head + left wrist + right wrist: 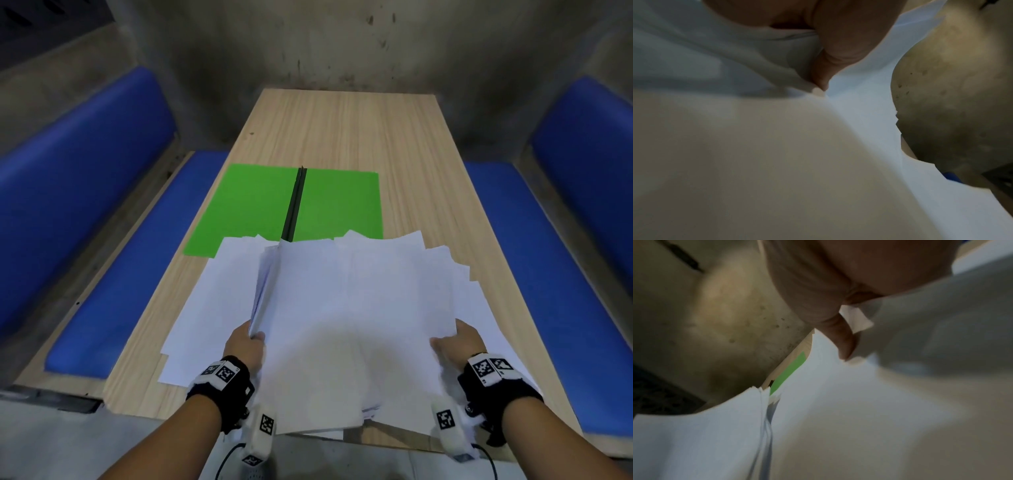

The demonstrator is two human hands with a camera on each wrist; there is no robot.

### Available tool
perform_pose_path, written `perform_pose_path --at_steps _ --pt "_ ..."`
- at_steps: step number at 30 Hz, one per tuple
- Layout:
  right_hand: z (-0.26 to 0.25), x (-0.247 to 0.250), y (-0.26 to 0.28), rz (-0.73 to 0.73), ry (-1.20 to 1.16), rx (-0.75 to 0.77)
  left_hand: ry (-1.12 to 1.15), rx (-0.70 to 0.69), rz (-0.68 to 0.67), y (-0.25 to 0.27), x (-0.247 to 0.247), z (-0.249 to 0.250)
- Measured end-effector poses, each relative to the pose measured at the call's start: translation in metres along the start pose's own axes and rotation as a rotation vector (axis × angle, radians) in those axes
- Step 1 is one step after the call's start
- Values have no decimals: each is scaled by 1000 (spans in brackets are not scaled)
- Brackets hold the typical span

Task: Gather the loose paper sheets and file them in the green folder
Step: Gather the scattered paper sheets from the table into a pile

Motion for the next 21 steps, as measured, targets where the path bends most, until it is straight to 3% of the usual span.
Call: perform_pose_path --at_steps 4,8,15,21 --pt "6 22 -7 110 45 22 108 48 82 1 19 1" --pt "28 45 -20 147 -49 -94 125 56 136 0 39 0" --pt "48 51 -26 89 -112 -248 100 50 148 -1 47 0" --pt "54 52 -24 104 -169 -266 75 17 205 -4 62 7"
Point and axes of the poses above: each hand's wrist, its own y-axis away from the middle knuckle, its own x-axis out of the back of the hand, z = x × y, the point moved 3 cm from there along -y, towards the middle knuckle, and after that the axes turned 10 degrees about y, right-handed, at the moved point
